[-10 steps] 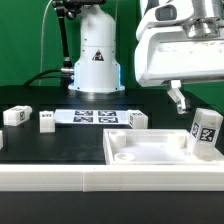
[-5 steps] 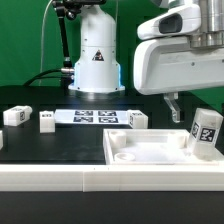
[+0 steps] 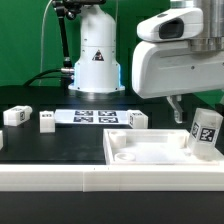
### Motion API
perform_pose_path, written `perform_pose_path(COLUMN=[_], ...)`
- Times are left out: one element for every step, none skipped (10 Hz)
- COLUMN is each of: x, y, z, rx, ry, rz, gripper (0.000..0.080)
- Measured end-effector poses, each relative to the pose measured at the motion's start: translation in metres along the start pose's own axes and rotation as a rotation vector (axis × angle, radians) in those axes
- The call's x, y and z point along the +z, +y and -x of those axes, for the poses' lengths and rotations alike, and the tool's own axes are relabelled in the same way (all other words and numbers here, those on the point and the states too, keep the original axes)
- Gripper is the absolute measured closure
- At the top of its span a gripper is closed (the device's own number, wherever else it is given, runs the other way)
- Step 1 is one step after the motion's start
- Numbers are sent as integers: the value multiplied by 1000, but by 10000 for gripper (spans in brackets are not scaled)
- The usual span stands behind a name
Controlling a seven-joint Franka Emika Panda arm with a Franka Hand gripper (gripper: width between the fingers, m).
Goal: Assemble one leg
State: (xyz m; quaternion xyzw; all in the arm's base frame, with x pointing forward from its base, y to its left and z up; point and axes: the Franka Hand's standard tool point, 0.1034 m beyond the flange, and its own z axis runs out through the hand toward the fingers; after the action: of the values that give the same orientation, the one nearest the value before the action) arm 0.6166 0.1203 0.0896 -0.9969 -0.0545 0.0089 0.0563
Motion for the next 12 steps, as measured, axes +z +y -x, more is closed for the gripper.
perform_pose_path(x=[0, 0, 0, 0, 0, 0, 0, 0, 0, 0, 1, 1], y=[1, 1, 2, 2, 1, 1, 1, 1, 0, 0, -1, -3], z=[0, 0, 0, 0, -1, -1, -1, -1, -1, -1, -1, 1], rx=[1, 8, 31, 34, 80, 213, 313, 437, 537, 640, 792, 925], ry=[1, 1, 2, 2, 4, 18, 33, 46, 52, 61, 72, 73], rz=[1, 1, 1, 0, 0, 2, -1, -4, -6, -8, -12, -14], gripper=[407, 505, 505, 505, 505, 505, 505, 505, 505, 505, 505, 505])
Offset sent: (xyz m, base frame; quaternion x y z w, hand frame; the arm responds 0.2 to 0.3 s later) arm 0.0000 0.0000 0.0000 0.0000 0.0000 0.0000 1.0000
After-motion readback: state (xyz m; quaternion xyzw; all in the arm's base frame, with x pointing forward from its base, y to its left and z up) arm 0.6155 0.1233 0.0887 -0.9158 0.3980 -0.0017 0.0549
